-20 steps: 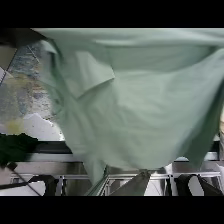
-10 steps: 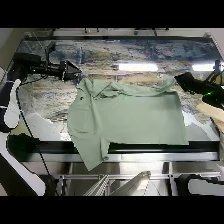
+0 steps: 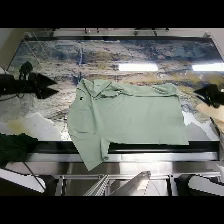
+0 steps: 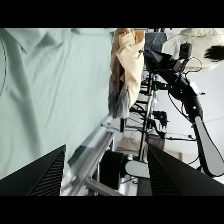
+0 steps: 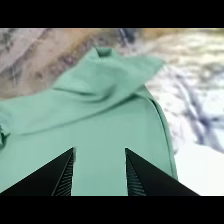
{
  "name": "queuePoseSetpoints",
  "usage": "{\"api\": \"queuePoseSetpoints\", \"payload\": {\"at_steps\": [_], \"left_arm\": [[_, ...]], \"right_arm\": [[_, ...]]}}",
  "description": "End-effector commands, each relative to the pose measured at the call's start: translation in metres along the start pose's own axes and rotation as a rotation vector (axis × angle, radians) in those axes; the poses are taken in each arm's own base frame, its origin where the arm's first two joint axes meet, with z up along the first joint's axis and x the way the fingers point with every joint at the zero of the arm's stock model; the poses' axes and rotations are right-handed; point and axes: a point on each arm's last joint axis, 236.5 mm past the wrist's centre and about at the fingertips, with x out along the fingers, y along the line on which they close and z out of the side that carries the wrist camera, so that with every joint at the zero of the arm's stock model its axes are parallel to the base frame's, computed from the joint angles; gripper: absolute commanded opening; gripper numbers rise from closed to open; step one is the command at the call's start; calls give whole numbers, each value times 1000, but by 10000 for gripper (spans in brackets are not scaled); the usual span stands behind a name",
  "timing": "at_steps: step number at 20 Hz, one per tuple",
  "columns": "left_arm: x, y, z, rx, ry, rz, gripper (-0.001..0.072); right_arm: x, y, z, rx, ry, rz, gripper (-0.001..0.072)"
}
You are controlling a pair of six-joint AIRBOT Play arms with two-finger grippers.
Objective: Fold the shirts.
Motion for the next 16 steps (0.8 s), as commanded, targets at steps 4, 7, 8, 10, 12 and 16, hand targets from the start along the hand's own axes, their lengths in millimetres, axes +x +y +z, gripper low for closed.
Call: {"api": "queuePoseSetpoints", "payload": {"at_steps": [4, 7, 8, 10, 12, 16], "left_arm": [[34, 98, -151, -347, -7, 205, 530], [51, 122, -185, -411, -61, 263, 530], [54, 128, -192, -423, -84, 284, 530], [52, 144, -194, -420, -140, 350, 529], [44, 159, -195, -386, -166, 436, 529], [47, 158, -188, -352, -186, 452, 529]], "right_arm": [[-31, -57, -93, 161, 63, -129, 365], [-28, -53, -104, 192, 87, -106, 365], [-27, -46, -102, 202, 80, -80, 365], [-27, -38, -100, 204, 74, -45, 365], [-27, -35, -100, 206, 74, -36, 365], [-26, -32, -96, 207, 60, -20, 365]]}}
